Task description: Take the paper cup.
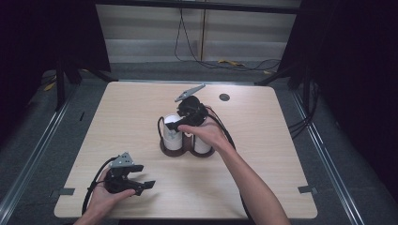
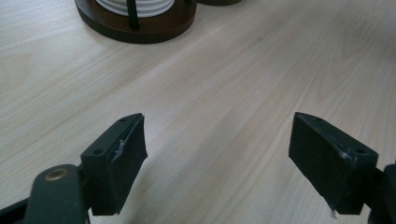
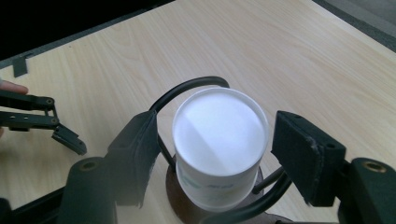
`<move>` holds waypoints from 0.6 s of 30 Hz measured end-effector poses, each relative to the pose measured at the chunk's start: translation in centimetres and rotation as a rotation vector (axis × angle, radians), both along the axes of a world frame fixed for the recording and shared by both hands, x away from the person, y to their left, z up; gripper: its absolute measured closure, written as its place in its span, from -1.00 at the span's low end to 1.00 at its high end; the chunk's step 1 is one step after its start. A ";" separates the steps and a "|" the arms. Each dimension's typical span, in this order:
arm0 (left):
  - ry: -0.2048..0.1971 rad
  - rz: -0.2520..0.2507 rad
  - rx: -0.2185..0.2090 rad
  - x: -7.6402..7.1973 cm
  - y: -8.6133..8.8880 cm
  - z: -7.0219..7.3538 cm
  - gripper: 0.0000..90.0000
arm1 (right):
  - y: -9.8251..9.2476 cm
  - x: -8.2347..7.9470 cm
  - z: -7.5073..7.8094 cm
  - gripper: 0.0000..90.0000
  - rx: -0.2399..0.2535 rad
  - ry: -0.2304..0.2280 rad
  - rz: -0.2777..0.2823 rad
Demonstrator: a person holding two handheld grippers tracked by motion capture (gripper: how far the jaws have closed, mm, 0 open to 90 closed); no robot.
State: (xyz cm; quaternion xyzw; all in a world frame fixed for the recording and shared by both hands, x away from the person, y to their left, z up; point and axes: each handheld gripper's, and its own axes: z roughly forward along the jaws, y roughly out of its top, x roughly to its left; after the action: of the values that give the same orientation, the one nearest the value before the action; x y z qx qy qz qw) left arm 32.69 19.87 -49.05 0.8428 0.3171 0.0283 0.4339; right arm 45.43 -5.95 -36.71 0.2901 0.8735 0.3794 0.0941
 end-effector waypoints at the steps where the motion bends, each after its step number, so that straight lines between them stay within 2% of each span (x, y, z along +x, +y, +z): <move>1: -0.005 0.005 -0.001 0.0 0.0 0.0 -0.58 | 0.1 0.1 0.0 -0.30 -0.004 0.003 -0.004; 4: 0.000 0.003 -0.001 0.0 0.1 0.0 -0.58 | 0.2 0.5 -0.1 -0.31 -0.003 0.007 -0.004; 9: 0.008 -0.008 0.000 0.1 0.0 -0.1 -0.58 | 0.3 1.2 -0.4 -0.37 -0.035 0.033 0.000; 14: 0.008 -0.005 -0.001 0.1 0.1 -0.1 -0.58 | 0.6 1.4 0.1 -0.36 -0.045 0.016 0.015; 18: 0.009 -0.004 -0.001 0.1 0.1 -0.1 -0.58 | 1.0 1.5 -0.2 -0.36 -0.071 0.040 0.028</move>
State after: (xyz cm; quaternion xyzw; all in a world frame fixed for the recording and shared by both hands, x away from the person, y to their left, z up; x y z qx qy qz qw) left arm 32.79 19.96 -49.12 0.8435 0.3174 0.0236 0.4327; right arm 46.94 -4.99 -36.90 0.2817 0.8922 0.3435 0.0817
